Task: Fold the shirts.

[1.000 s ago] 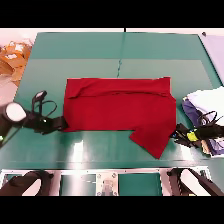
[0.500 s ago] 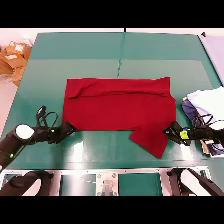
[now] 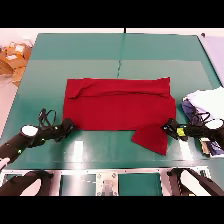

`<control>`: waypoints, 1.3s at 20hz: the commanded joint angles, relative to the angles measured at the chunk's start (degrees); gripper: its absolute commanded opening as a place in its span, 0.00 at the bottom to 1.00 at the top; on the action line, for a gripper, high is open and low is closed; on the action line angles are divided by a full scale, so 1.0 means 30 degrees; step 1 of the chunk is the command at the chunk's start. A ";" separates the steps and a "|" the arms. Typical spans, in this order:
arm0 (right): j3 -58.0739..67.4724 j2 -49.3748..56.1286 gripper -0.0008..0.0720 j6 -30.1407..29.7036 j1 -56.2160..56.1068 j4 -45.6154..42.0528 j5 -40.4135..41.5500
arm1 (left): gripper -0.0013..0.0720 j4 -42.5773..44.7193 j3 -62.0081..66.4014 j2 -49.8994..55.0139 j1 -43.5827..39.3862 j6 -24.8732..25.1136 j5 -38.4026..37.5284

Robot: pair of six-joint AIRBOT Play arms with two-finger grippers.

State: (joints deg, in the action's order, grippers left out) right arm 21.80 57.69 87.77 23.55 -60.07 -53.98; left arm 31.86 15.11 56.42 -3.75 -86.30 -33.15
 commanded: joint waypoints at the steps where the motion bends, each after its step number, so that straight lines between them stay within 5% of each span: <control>1: 0.0146 0.0000 0.56 0.0007 -0.0066 -0.0554 -0.0889 | 0.05 -0.1537 0.0488 0.0503 -0.0007 0.2688 -0.0124; 6: 0.0437 0.0000 0.55 0.0015 -0.0066 -0.1348 -0.2739 | 0.05 -0.0138 0.1778 0.0503 -0.0007 0.2929 -0.0692; 7: 0.0437 0.0000 0.42 0.0015 -0.0080 -0.1326 -0.2958 | 0.05 0.0153 0.2011 0.0503 -0.0007 0.2922 -0.0925; 8: 0.0437 0.0000 0.07 0.0000 -0.0080 -0.1341 -0.2958 | 0.05 0.0423 0.2244 0.0503 -0.0007 0.2922 -0.1188; 9: 0.0437 0.0000 0.03 -0.0029 -0.0080 -0.1333 -0.2958 | 0.05 0.0925 0.2565 0.0503 -0.0007 0.2871 -0.1413; 13: 0.0882 -0.0051 0.03 -0.0386 -0.0051 -0.2084 -0.3927 | 0.05 0.6732 0.4940 0.0495 -0.0007 0.0270 -0.4583; 17: 0.1253 -0.1443 0.03 0.1559 -0.0058 -0.4073 -0.6105 | 0.05 1.3304 0.7657 0.0495 -0.0007 -0.2084 -0.9318; 21: 0.1282 -0.3191 0.03 0.2623 -0.0058 -0.6280 -0.8808 | 0.05 1.3886 0.8160 0.0459 -0.0007 -0.1472 -1.1533; 26: 0.3920 -0.4014 0.03 0.2601 -0.0080 -0.3402 -0.8772 | 0.05 1.2852 0.9092 0.0495 -0.0007 -0.0444 -1.1293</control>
State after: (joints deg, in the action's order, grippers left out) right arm 29.21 46.94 94.89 23.33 -74.56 -79.29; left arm 71.11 40.23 57.87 -3.84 -89.76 -66.32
